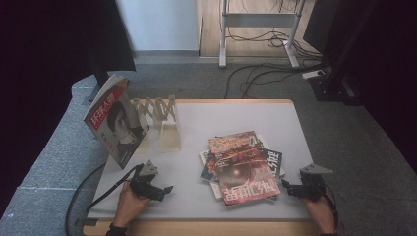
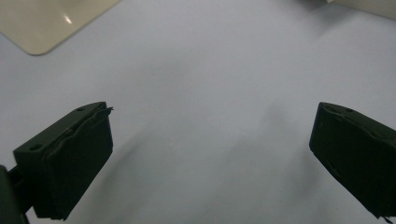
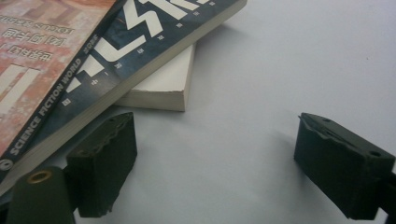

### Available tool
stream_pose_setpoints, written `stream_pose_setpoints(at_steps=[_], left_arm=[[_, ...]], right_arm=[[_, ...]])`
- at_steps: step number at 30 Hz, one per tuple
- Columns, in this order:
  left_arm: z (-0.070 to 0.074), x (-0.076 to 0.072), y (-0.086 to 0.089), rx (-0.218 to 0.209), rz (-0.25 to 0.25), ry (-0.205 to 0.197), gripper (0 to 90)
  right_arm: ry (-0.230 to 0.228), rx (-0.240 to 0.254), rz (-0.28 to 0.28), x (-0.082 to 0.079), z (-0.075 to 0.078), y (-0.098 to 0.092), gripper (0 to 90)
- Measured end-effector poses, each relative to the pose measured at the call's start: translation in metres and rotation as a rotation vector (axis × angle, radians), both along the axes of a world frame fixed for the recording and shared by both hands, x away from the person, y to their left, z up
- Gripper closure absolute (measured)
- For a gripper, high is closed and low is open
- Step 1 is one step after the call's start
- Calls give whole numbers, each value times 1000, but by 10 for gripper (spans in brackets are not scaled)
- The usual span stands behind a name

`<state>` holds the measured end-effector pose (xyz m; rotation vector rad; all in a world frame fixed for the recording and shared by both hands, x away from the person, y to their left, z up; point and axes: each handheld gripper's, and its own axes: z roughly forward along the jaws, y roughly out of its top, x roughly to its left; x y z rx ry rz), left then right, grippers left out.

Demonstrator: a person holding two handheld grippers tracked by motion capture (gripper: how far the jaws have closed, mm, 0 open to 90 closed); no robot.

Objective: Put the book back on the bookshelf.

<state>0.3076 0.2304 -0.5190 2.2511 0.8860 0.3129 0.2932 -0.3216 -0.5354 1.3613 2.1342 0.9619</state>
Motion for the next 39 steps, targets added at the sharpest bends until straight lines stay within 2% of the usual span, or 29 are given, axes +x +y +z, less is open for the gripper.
stream_pose_setpoints(at_steps=[2, 3, 8, 12, 16, 18, 19, 20, 23, 24, 26, 27, 39], left_arm=[[-6, 1, -2, 0, -1, 11, 0], [-9, 1, -5, 22, 2, 10, 0], [-9, 1, -5, 24, 5, 10, 0], [-9, 0, -5, 25, 5, 7, 0], [-9, 0, -5, 24, 5, 8, 0], [-9, 0, -5, 24, 5, 8, 0], [-9, 0, -5, 24, 5, 8, 0], [-9, 0, -5, 24, 5, 8, 0], [-9, 0, -5, 25, 5, 7, 0], [-9, 0, -5, 25, 5, 7, 0], [-9, 0, -5, 25, 5, 7, 0], [-9, 0, -5, 25, 5, 7, 0], [-9, 0, -5, 25, 5, 7, 0]], right_arm=[[-2, -3, -1, 0, 0, 0, 133], [3, -3, -3, -1, 0, 0, 131], [10, 5, -8, -4, 3, 0, 127], [-1, 8, 7, -10, 13, 1, 123], [-15, 33, 22, -13, 22, 5, 93], [-13, 37, 56, -14, 29, 15, 24], [-13, 37, 56, -14, 29, 15, 24], [-16, 16, 90, -14, 33, 25, 0], [-24, 5, 115, -13, 36, 33, 0], [-35, -5, 142, -11, 39, 43, 0], [-39, -7, 156, -9, 41, 51, 0], [-39, -7, 156, -9, 41, 51, 0], [-29, -18, 250, 8, 49, 105, 0]])
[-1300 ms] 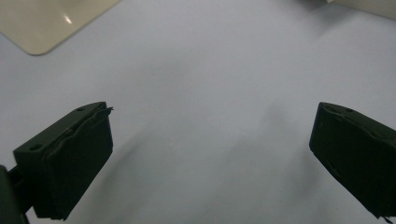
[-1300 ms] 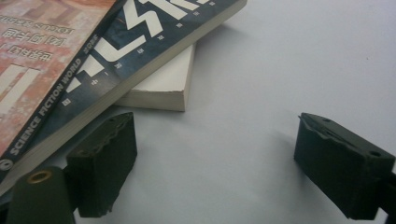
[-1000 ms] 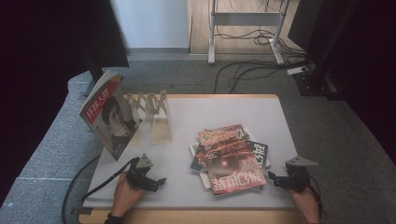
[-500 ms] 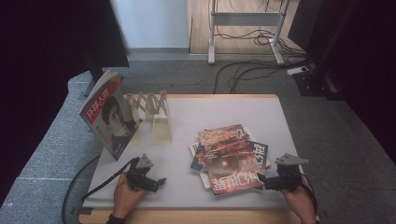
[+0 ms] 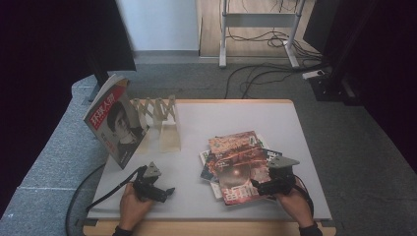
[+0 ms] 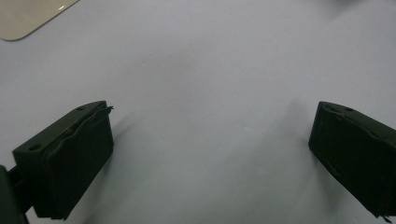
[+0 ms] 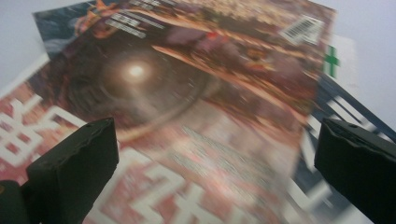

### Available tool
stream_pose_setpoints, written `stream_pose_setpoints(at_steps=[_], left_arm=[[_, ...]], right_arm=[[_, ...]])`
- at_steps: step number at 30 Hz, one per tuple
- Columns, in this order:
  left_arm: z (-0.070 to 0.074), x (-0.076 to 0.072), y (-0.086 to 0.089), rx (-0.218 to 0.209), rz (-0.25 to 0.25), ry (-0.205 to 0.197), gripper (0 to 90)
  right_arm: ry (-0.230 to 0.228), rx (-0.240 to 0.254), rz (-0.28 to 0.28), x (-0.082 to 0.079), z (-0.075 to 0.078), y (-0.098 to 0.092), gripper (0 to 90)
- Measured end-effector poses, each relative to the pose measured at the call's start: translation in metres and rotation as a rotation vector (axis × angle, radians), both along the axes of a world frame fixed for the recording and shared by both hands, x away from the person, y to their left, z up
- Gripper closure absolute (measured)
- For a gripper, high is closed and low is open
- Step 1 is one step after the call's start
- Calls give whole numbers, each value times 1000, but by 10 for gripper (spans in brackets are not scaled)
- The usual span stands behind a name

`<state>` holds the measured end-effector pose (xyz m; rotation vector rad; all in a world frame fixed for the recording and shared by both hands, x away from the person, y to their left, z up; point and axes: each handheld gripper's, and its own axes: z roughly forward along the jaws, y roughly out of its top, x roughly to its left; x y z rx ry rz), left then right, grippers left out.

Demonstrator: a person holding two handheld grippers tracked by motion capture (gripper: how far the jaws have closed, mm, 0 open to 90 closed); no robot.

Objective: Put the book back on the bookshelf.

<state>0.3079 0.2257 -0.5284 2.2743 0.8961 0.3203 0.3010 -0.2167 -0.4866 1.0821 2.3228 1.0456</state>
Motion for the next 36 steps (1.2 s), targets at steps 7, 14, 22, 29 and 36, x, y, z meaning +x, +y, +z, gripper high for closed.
stream_pose_setpoints(at_steps=[7, 14, 22, 29, 36], left_arm=[[0, 0, 0, 0, 0, 0, 0], [0, 0, 0, 1, 0, 0, 0], [0, 0, 0, 0, 0, 0, 0], [0, 0, 0, 0, -1, 0, 0], [0, 0, 0, 1, -1, 0, 0]], right_arm=[[16, -5, 44, 10, -1, 28, 0], [45, -14, 84, 19, -4, 55, 0], [38, -33, 115, 29, -1, 84, 0], [47, -69, 127, 37, -4, 112, 0], [58, -112, 99, 41, -14, 115, 0]])
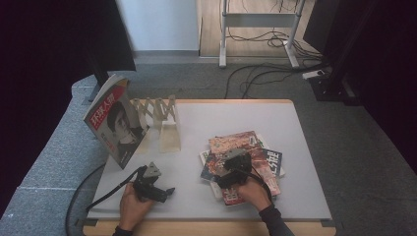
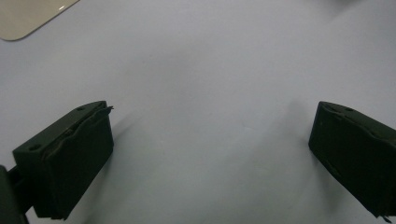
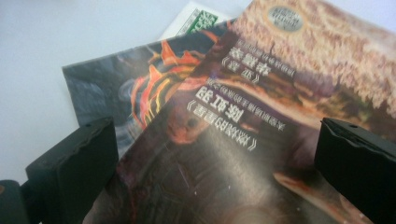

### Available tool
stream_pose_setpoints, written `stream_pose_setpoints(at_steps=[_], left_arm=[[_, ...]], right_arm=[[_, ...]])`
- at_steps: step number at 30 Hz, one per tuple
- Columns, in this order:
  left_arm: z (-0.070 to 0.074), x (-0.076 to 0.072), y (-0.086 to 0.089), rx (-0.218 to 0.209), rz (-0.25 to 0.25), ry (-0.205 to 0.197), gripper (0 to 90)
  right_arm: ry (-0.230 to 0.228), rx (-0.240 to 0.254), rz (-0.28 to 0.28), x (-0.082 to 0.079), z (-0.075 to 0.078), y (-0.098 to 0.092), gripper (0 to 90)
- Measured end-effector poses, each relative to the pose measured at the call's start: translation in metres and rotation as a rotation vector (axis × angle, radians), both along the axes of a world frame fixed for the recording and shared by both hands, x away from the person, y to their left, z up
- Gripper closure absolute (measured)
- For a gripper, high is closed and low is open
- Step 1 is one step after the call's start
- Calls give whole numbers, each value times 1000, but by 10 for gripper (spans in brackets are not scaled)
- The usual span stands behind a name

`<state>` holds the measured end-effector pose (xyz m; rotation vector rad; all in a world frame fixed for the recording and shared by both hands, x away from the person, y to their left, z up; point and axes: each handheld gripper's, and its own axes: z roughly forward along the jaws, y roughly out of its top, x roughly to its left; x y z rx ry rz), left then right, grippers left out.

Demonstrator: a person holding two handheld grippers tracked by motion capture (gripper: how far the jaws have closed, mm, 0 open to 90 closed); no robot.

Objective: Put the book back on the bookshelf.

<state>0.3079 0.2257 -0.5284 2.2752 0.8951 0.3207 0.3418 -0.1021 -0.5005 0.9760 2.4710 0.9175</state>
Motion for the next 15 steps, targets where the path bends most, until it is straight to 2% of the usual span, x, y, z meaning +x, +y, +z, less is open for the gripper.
stream_pose_setpoints(at_steps=[8, 15], left_arm=[[0, 0, 0, 0, 0, 0, 0], [0, 0, 0, 0, 0, 0, 0]], right_arm=[[-8, 17, -17, -6, -2, -4, 0], [-4, 13, -5, -14, -2, -19, 0]])
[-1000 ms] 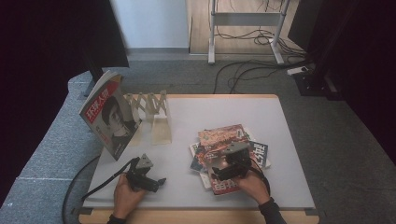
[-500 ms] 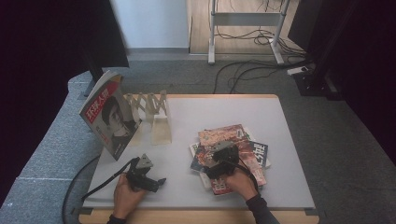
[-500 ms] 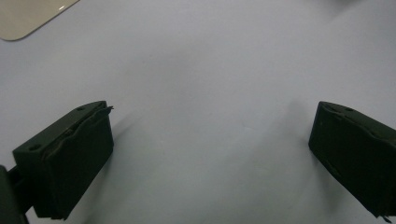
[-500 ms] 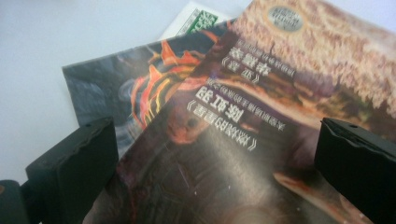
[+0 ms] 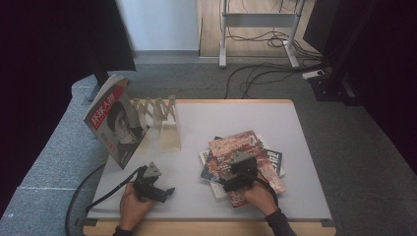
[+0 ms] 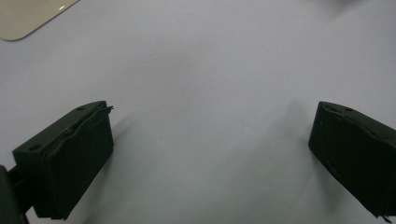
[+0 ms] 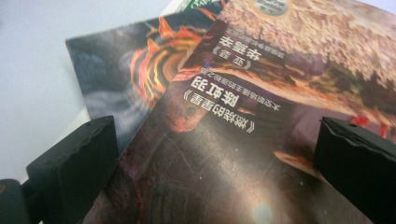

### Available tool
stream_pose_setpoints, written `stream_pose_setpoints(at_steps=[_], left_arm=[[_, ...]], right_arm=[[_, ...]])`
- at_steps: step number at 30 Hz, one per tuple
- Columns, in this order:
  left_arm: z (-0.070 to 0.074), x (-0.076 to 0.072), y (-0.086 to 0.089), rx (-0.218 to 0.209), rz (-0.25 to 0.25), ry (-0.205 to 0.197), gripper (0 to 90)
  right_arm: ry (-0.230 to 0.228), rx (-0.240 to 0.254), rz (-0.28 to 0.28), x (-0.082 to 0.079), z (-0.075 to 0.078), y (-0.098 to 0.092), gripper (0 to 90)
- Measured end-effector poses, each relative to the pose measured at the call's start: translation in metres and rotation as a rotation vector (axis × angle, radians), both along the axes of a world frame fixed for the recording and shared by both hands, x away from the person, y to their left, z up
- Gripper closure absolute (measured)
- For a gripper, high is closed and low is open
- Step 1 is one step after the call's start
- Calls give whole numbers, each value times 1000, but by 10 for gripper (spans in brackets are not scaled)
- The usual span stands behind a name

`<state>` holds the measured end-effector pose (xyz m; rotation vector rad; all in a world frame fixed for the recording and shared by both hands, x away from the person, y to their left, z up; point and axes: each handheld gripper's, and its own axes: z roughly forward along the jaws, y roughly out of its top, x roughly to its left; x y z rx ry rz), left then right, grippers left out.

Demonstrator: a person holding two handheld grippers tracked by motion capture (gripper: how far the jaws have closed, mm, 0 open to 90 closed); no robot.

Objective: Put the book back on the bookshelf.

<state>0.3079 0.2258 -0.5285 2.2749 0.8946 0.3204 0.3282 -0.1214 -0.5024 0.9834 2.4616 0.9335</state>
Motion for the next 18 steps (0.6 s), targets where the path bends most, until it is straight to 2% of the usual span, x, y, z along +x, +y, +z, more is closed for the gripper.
stream_pose_setpoints(at_steps=[12, 18], left_arm=[[0, 0, 0, 0, 1, 0, 0], [0, 0, 0, 0, 1, 0, 0]], right_arm=[[0, -1, 8, -18, 0, -41, 0], [1, -14, -11, -27, 0, -65, 0]])
